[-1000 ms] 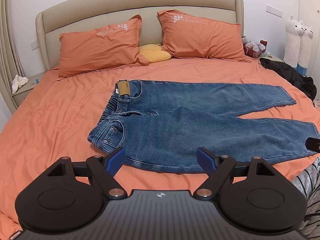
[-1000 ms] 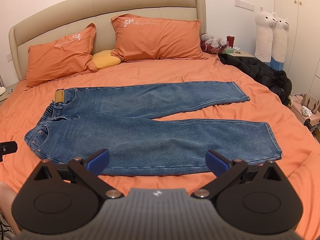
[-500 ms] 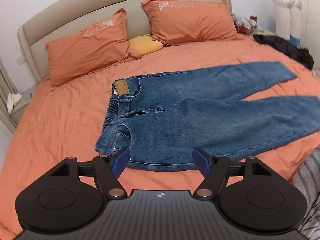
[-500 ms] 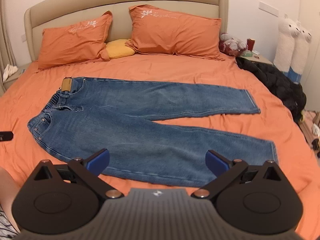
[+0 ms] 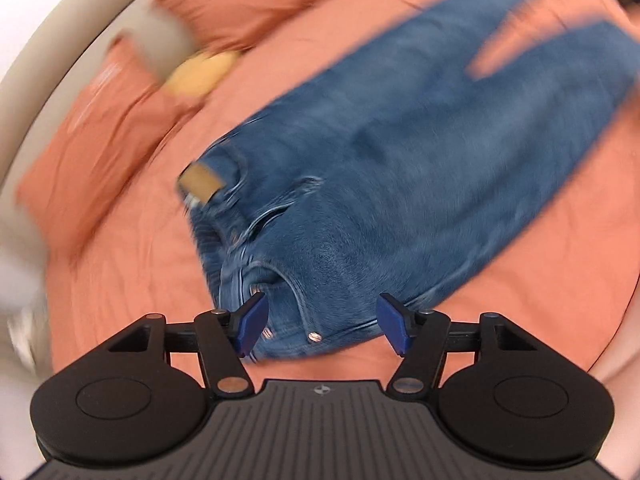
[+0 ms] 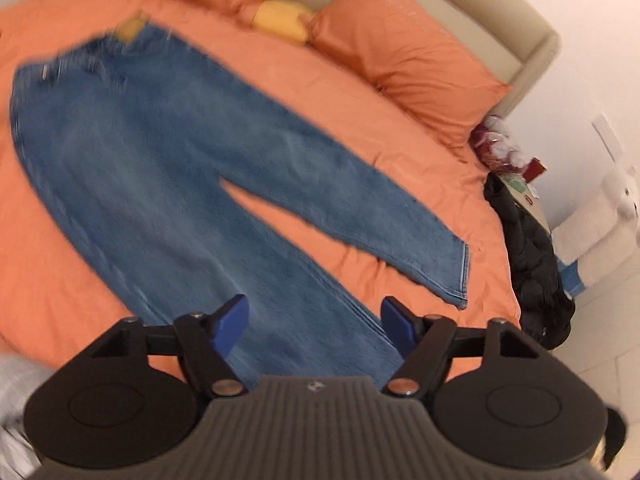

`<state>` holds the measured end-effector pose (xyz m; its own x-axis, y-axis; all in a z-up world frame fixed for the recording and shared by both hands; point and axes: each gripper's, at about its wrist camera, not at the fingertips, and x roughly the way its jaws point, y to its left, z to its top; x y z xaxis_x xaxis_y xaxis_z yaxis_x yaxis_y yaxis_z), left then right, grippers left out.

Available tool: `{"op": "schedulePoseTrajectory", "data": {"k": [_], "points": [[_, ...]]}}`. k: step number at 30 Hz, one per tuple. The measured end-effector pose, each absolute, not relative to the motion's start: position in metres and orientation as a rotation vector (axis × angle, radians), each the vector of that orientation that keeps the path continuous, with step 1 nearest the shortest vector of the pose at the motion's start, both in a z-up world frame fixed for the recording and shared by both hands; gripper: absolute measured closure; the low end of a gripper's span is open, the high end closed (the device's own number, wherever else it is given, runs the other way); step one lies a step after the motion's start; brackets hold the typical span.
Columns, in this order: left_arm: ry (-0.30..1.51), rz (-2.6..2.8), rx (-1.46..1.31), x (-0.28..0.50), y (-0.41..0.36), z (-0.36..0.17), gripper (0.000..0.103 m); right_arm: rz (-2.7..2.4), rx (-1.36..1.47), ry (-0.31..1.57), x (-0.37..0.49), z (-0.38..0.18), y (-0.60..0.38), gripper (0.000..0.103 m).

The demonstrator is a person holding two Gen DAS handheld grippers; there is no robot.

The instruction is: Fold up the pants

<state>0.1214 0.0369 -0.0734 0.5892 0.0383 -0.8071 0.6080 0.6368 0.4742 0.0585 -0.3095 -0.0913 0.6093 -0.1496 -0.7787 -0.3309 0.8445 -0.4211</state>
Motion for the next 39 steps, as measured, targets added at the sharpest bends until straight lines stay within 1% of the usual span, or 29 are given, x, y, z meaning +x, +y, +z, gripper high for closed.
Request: {"op": "schedulePoseTrajectory", "data": {"k": [1, 2, 3, 9, 11, 13, 14, 15, 18, 19, 20, 23, 24, 25, 26, 27, 28, 29, 30, 31, 33, 39], "points": [[0.887, -0.414, 0.914, 0.123, 0.038, -0.085, 0.03, 0.119, -0.584, 0.962, 0.062, -0.102, -0.318, 0.051], [0.889, -0.442, 0.985, 0.126, 0.039, -0.096, 0.03, 0.118, -0.588, 0.997, 0.065, -0.112, -0.325, 0.058], [0.899, -0.471, 1.038, 0.129, 0.04, -0.108, 0.03, 0.117, -0.592, 1.027, 0.068, -0.121, -0.332, 0.06], [0.96, -0.585, 1.262, 0.14, 0.047, -0.167, 0.028, 0.173, -0.588, 1.16, 0.068, -0.168, -0.365, 0.06], [0.948, -0.61, 1.333, 0.141, 0.046, -0.183, 0.027, 0.192, -0.613, 1.198, 0.065, -0.18, -0.375, 0.06], [0.943, -0.626, 1.389, 0.141, 0.044, -0.198, 0.024, 0.219, -0.619, 1.23, 0.06, -0.187, -0.381, 0.058], [0.949, -0.638, 1.402, 0.141, 0.043, -0.204, 0.022, 0.222, -0.615, 1.252, 0.059, -0.19, -0.385, 0.053], [0.955, -0.645, 1.417, 0.142, 0.042, -0.209, 0.02, 0.224, -0.612, 1.268, 0.059, -0.193, -0.388, 0.051], [0.923, -0.654, 1.505, 0.14, 0.04, -0.228, 0.016, 0.235, -0.611, 1.3, 0.054, -0.202, -0.396, 0.051], [0.912, -0.647, 1.524, 0.14, 0.04, -0.233, 0.014, 0.233, -0.617, 1.306, 0.054, -0.205, -0.397, 0.051], [0.902, -0.634, 1.535, 0.14, 0.039, -0.237, 0.009, 0.233, -0.621, 1.312, 0.053, -0.209, -0.398, 0.051], [0.907, -0.61, 1.537, 0.145, 0.037, -0.239, 0.008, 0.233, -0.636, 1.305, 0.054, -0.22, -0.396, 0.053], [0.903, -0.594, 1.533, 0.145, 0.037, -0.238, 0.01, 0.232, -0.646, 1.297, 0.054, -0.224, -0.396, 0.053], [0.9, -0.578, 1.53, 0.145, 0.034, -0.238, 0.015, 0.231, -0.656, 1.288, 0.055, -0.227, -0.394, 0.053], [0.896, -0.566, 1.53, 0.145, 0.034, -0.238, 0.032, 0.229, -0.667, 1.281, 0.055, -0.23, -0.393, 0.054], [0.888, -0.547, 1.534, 0.144, 0.032, -0.239, 0.041, 0.227, -0.674, 1.276, 0.055, -0.232, -0.391, 0.057], [0.88, -0.537, 1.54, 0.142, 0.031, -0.241, 0.046, 0.227, -0.677, 1.275, 0.054, -0.234, -0.389, 0.059], [0.871, -0.53, 1.553, 0.139, 0.03, -0.243, 0.055, 0.227, -0.679, 1.275, 0.054, -0.236, -0.388, 0.064], [0.852, -0.518, 1.571, 0.134, 0.027, -0.245, 0.066, 0.22, -0.682, 1.274, 0.055, -0.237, -0.387, 0.07], [0.832, -0.507, 1.584, 0.13, 0.025, -0.246, 0.07, 0.207, -0.685, 1.268, 0.055, -0.236, -0.386, 0.074], [0.808, -0.477, 1.567, 0.128, 0.024, -0.241, 0.078, 0.19, -0.66, 1.248, 0.055, -0.226, -0.385, 0.089], [0.783, -0.393, 1.3, 0.137, 0.025, -0.177, 0.081, 0.082, -0.619, 1.116, 0.055, -0.174, -0.385, 0.098]]}}
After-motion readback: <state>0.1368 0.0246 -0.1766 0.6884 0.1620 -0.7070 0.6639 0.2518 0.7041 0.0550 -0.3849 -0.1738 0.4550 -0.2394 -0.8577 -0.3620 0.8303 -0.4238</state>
